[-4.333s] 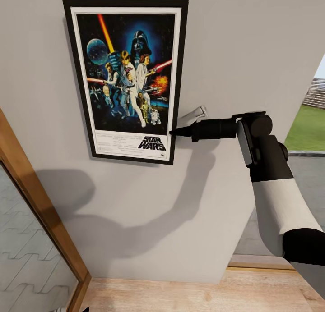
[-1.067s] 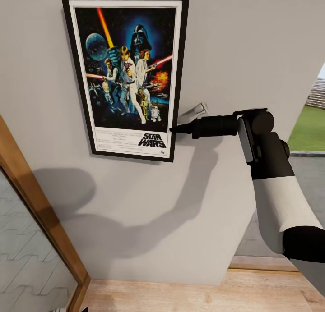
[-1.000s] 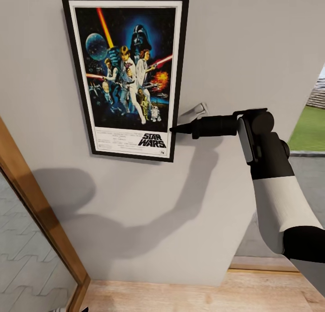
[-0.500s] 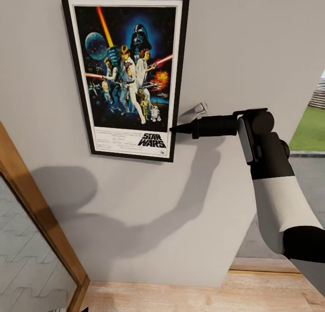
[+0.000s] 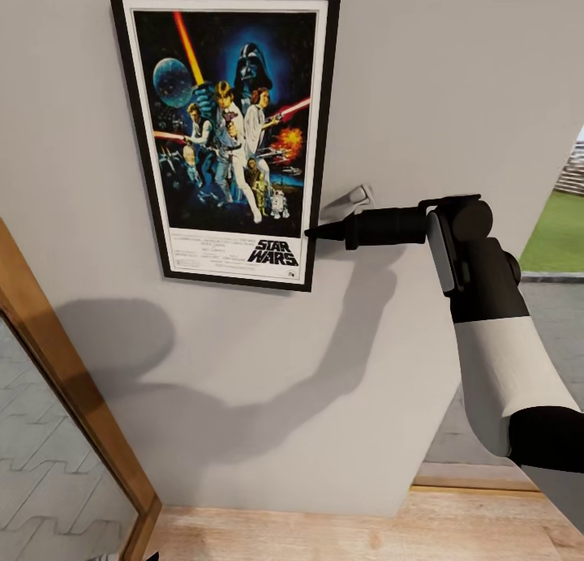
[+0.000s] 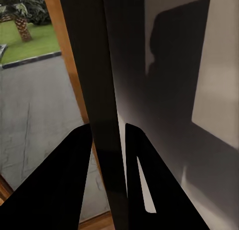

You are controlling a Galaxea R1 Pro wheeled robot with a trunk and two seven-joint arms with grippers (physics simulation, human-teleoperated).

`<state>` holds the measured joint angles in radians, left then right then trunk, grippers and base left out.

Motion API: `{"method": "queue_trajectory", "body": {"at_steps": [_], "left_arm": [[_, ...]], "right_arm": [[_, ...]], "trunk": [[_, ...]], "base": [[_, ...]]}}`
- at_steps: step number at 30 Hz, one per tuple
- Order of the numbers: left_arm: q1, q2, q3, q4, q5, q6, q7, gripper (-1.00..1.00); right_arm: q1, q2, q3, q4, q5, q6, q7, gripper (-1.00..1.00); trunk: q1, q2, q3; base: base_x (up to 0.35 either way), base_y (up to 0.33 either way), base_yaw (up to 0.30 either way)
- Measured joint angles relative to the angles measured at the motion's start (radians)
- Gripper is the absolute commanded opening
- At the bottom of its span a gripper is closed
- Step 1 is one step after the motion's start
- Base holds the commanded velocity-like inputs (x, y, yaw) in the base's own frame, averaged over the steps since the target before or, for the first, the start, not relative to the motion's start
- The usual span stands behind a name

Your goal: Pick up the poster from the kitchen countertop and hang it on one of the wall nails in the kitchen.

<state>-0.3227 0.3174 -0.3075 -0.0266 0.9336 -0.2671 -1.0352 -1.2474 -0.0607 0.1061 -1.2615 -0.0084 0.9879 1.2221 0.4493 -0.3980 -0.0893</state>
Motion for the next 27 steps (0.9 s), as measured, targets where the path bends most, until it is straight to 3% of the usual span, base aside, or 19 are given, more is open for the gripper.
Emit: {"method": "queue_trajectory", "body": {"at_steps": [27], "left_arm": [[0.0,0.0,0.0,0.0,0.0,0.0,0.0,1.0]], "right_arm": [[0.0,0.002,0.002,0.012,-0.011,-0.003,0.004,-1.0]], "trunk": [[0.0,-0.001,0.0]], "base": [[0.0,0.0,0.0]]}}
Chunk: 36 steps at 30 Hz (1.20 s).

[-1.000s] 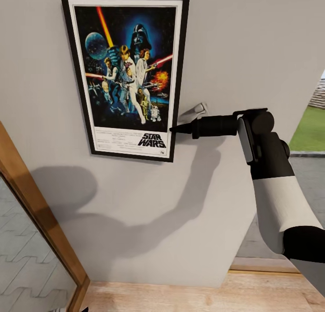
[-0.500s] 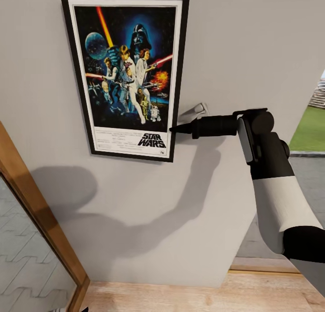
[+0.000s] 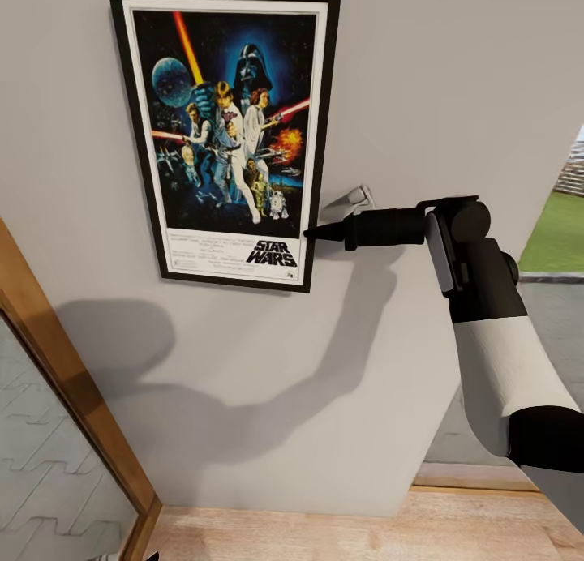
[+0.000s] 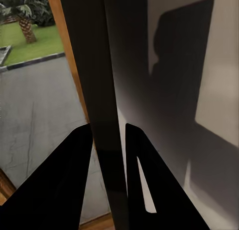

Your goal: Pick up the poster from the kitchen countertop and hang it on one of the wall nails in the kitchen.

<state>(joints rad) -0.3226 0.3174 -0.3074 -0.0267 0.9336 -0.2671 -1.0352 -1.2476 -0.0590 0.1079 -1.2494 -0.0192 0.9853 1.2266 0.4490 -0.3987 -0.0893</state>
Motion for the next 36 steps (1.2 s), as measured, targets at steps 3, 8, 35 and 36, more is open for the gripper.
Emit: {"method": "queue_trajectory", "body": {"at_steps": [3,8,35,36], "left_arm": [[0.0,0.0,0.0,0.0,0.0,0.0,0.0,1.0],[0.0,0.0,0.0,0.0,0.0,0.0,0.0,1.0],[0.0,0.0,0.0,0.0,0.0,0.0,0.0,1.0],[0.0,0.0,0.0,0.0,0.0,0.0,0.0,1.0]], "right_arm": [[0.0,0.0,0.0,-0.001,0.0,0.002,-0.001,-1.0],[0.0,0.0,0.0,-0.001,0.0,0.002,-0.001,-1.0],[0.0,0.0,-0.002,0.015,0.0,-0.004,-0.001,-1.0],[0.0,0.0,-0.002,0.015,0.0,-0.004,-0.001,-1.0]], "trunk": [[0.0,0.0,0.0],[0.0,0.0,0.0],[0.0,0.0,0.0],[0.0,0.0,0.0]], "base": [[0.0,0.0,0.0],[0.0,0.0,0.0],[-0.009,0.0,0.0],[-0.001,0.0,0.0]]}}
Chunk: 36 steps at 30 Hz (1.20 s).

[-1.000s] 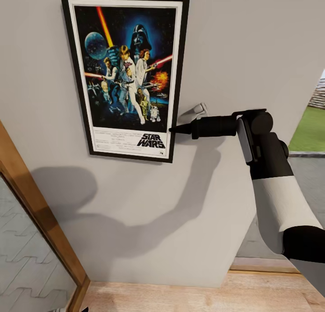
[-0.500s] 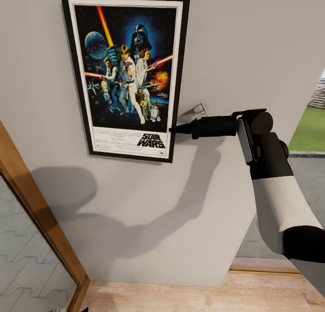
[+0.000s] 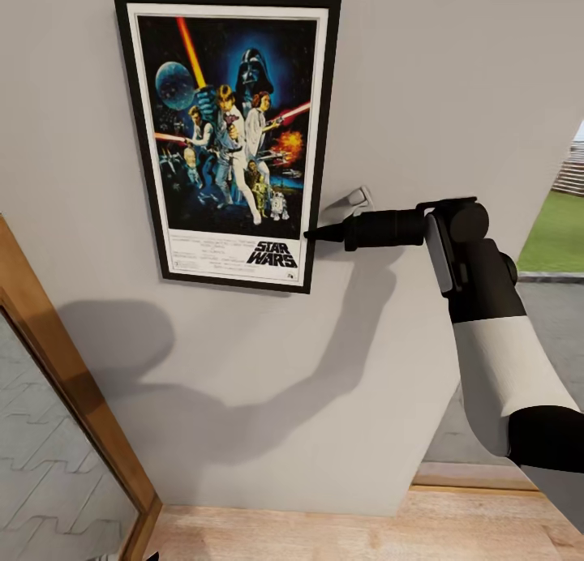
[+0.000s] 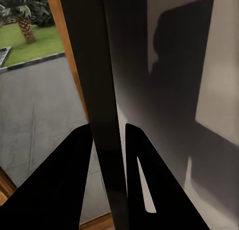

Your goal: Pick up the poster from the kitchen countertop and hang it on one of the wall nails in the kitchen.

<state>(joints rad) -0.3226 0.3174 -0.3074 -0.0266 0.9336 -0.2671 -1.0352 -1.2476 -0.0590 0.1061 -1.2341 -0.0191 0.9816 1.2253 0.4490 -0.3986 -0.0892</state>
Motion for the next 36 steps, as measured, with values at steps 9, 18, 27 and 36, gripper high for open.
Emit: {"method": "queue_trajectory", "body": {"at_steps": [9,18,27,36], "left_arm": [[0.0,0.0,0.0,0.0,0.0,0.0,0.0,1.0],[0.0,0.0,0.0,0.0,0.0,0.0,0.0,1.0],[0.0,0.0,0.0,0.0,0.0,0.0,0.0,1.0],[0.0,0.001,0.0,0.0,0.0,0.0,0.0,1.0]], "right_arm": [[0.0,0.0,0.0,-0.001,0.0,0.001,0.0,-1.0],[-0.033,-0.037,0.004,0.022,0.04,-0.068,0.064,-1.0],[-0.063,-0.033,0.003,0.093,0.045,-0.11,0.069,1.0],[0.0,-0.002,-0.001,0.015,0.016,0.007,-0.011,1.0]], "trunk": [[0.0,0.0,0.0],[0.001,0.003,0.0],[0.003,0.003,0.0],[0.0,0.001,0.0]], "base": [[0.0,0.0,0.0],[-0.025,0.0,0.0],[-0.065,0.0,0.0],[-0.002,0.0,0.0]]}}
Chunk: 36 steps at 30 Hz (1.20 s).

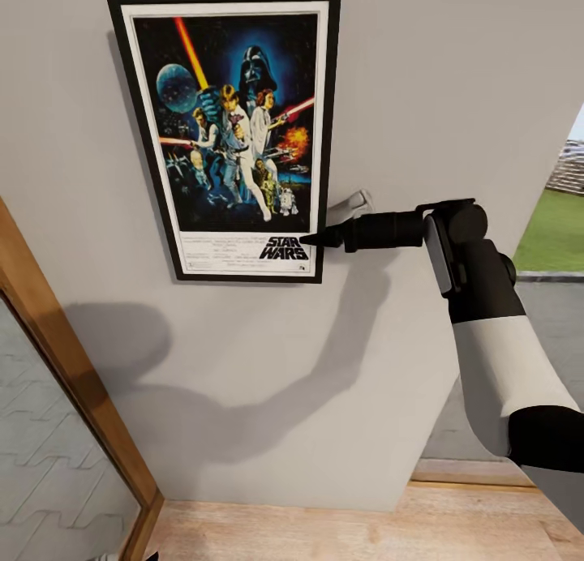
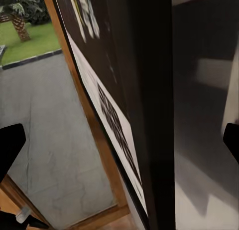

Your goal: Pick up the poster from the kitchen countertop and hang it on one of the wall nails in the kitchen.

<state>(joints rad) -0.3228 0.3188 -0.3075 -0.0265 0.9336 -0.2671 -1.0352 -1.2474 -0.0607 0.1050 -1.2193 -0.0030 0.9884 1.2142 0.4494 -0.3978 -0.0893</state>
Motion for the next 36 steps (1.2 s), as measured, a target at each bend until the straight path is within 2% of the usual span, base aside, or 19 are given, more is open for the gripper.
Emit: {"method": "queue_trajectory", "body": {"at_steps": [19,28,29,30,31,32,33,34,36], "left_arm": [[0.0,0.0,0.0,0.0,0.0,0.0,-0.001,1.0],[0.0,0.0,0.0,0.0,0.0,0.0,-0.001,1.0],[0.0,0.0,0.0,0.0,0.0,0.0,-0.001,1.0],[0.0,0.0,0.0,0.0,0.0,-0.001,-0.006,1.0],[0.0,0.0,0.0,0.0,0.0,-0.001,-0.006,1.0],[0.0,0.0,0.0,0.0,0.0,-0.001,-0.007,1.0],[0.0,0.0,0.0,0.0,0.0,0.0,-0.007,1.0],[0.0,0.0,0.0,0.0,0.0,0.0,-0.008,1.0],[0.0,0.0,0.0,0.0,0.0,0.0,-0.008,1.0]], "right_arm": [[0.0,0.0,0.002,-0.002,0.005,-0.003,-0.001,1.0],[0.018,-0.002,0.005,-0.013,-0.004,-0.002,0.004,1.0],[0.036,-0.003,0.004,-0.016,-0.004,-0.003,0.005,1.0],[0.175,-0.007,-0.016,-0.156,-0.008,-0.045,0.005,1.0],[0.339,-0.007,-0.03,-0.152,-0.002,-0.066,0.005,1.0],[0.382,-0.007,-0.048,-0.155,-0.003,-0.086,0.005,1.0],[0.389,-0.007,-0.068,-0.158,-0.005,-0.107,0.006,1.0],[0.422,-0.007,-0.089,-0.16,-0.005,-0.132,0.006,1.0],[0.561,-0.006,-0.162,-0.166,-0.006,-0.233,0.007,1.0]], "trunk": [[0.0,0.0,0.0],[0.001,0.0,0.0],[0.001,0.0,0.0],[-0.001,-0.002,0.0],[0.0,0.001,0.0],[0.0,0.0,0.0],[0.0,0.0,0.0],[0.0,0.0,0.0],[0.0,0.0,0.0]], "base": [[-0.042,-0.032,0.0],[-0.298,-0.002,0.0],[-0.055,0.0,0.0],[-0.044,0.0,0.0],[-0.035,0.0,0.0],[-0.028,0.0,0.0],[-0.023,0.0,0.0],[-0.014,0.0,0.0],[-0.008,0.0,0.0]]}}
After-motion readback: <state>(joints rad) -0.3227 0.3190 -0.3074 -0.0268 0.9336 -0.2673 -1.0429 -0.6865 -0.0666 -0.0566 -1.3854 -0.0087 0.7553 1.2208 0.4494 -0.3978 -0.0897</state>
